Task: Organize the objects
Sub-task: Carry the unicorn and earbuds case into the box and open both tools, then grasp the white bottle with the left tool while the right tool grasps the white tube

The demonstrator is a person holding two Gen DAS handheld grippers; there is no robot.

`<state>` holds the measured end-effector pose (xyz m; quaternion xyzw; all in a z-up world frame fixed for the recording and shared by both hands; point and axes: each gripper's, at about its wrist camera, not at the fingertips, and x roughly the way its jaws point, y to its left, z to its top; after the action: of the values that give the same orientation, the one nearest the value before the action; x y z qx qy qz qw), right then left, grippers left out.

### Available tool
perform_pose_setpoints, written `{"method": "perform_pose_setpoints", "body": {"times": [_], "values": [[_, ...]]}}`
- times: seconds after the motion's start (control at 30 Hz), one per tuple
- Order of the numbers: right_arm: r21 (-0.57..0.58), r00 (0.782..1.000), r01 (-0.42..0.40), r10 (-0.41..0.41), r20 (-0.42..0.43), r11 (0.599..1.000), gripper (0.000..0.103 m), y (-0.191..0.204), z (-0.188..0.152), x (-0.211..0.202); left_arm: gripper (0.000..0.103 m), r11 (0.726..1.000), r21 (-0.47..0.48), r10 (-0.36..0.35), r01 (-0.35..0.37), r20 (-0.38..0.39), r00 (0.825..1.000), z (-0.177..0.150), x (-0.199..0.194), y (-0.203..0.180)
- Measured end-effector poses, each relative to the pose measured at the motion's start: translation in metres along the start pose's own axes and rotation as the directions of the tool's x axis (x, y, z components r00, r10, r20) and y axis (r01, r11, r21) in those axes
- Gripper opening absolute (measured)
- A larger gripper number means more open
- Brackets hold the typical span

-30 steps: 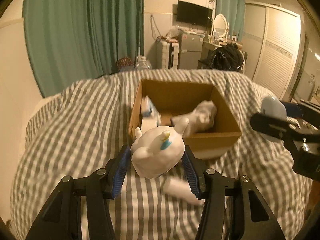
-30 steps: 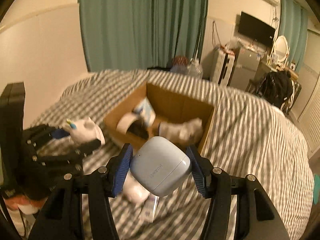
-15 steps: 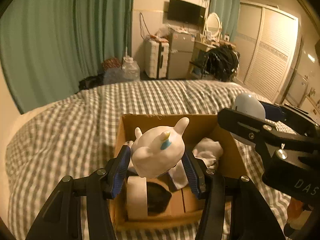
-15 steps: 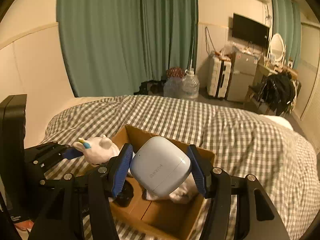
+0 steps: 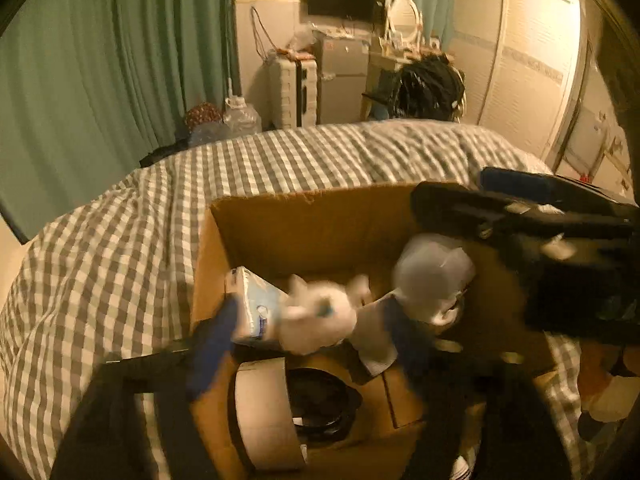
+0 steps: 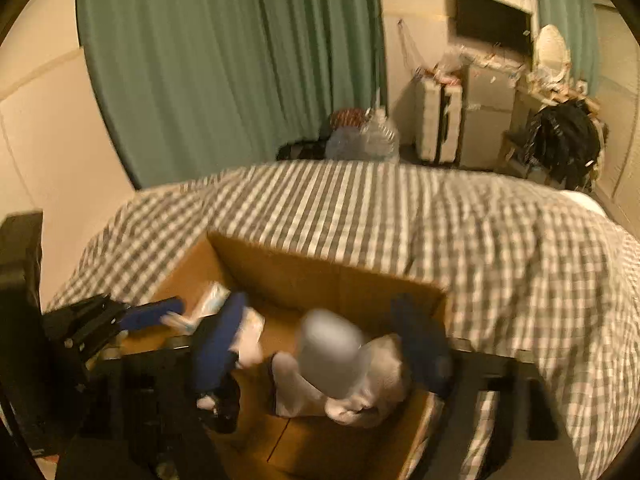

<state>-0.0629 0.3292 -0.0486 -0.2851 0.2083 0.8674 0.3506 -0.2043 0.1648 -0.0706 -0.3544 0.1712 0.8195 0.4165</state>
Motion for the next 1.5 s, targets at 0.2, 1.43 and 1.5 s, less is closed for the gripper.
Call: {"method": "perform_pose_setpoints", "body": {"times": [0.2,1.43,1.5], "values": [[0.016,0.994,0.040,-0.042,0.102,0.999,0.084,-0.003,0.001,-0.060,0.090,0.999,-0.035,0.011,-0.009,0.059,0.998,-0.004,-0.040,-0.003],[-0.086,0.968,0.189,-0.201,-0.152,0.978,0.084,0.008,-0.138,-0.063,0.097,0.995,-0.050,0.081,-0.087,-0.112,0.990,-0.146,-0.042,-0.048],[-0.077,0.968,0.191,-0.201,-0.153,0.978,0.084,0.006,-0.138,-0.063,0.099,0.997,-0.042,0.058,-0.066,-0.157,0.986,-0.150,-0.031,-0.052]]}}
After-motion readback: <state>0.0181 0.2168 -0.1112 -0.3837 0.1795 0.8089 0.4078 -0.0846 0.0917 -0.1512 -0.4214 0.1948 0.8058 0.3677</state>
